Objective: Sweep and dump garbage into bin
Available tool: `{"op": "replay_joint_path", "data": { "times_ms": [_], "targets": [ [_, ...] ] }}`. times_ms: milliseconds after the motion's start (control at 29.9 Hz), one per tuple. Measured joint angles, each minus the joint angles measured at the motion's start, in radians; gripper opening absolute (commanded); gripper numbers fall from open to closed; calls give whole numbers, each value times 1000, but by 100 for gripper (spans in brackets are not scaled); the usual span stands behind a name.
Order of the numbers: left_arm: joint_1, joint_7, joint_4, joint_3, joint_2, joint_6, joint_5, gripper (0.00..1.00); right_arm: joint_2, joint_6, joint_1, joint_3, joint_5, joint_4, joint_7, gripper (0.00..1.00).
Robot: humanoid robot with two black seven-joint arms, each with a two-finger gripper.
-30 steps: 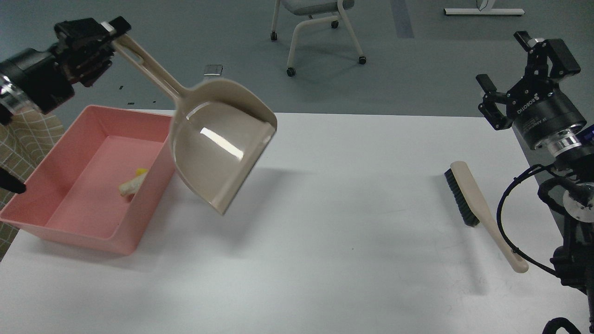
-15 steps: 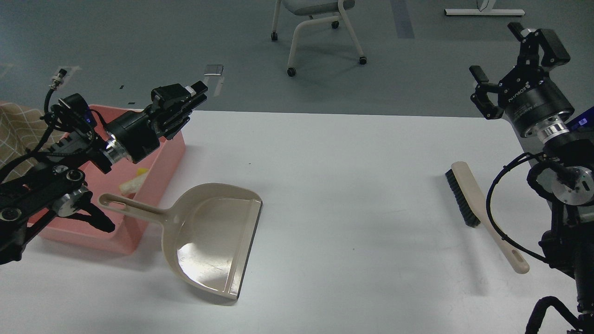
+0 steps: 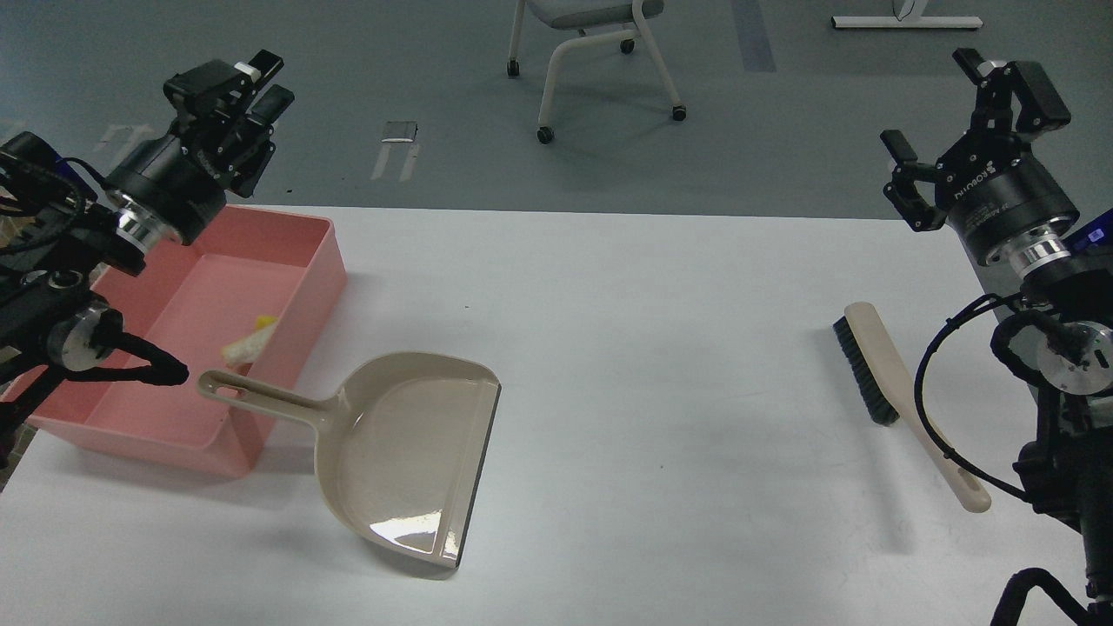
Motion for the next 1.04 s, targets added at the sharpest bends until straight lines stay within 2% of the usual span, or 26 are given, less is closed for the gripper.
{"op": "replay_joint_path", "data": {
  "times_ms": [201, 335, 468, 702, 870, 1037],
  "targets": [
    [2, 0, 19, -22, -11, 0, -80, 87, 3, -1, -1, 1, 1, -10, 0, 100],
    [13, 0, 84, -30, -39, -4, -125, 97, 7, -1, 0, 0, 1, -16, 0, 100],
    [16, 0, 189, -55, -46, -25, -207, 97, 7, -10, 6, 2, 1, -18, 0, 100],
    [15, 0, 381, -123, -41, -165, -246, 97, 7, -18, 2, 4, 19, -15, 0, 100],
    [15, 0, 445, -148, -38, -212, -248, 97, 9, -18, -3, 0, 82, -21, 0, 100],
    [19, 0, 466, -149, -40, -222, -250, 97, 9, -16, -5, 0, 96, -24, 0, 100]
  ]
}}
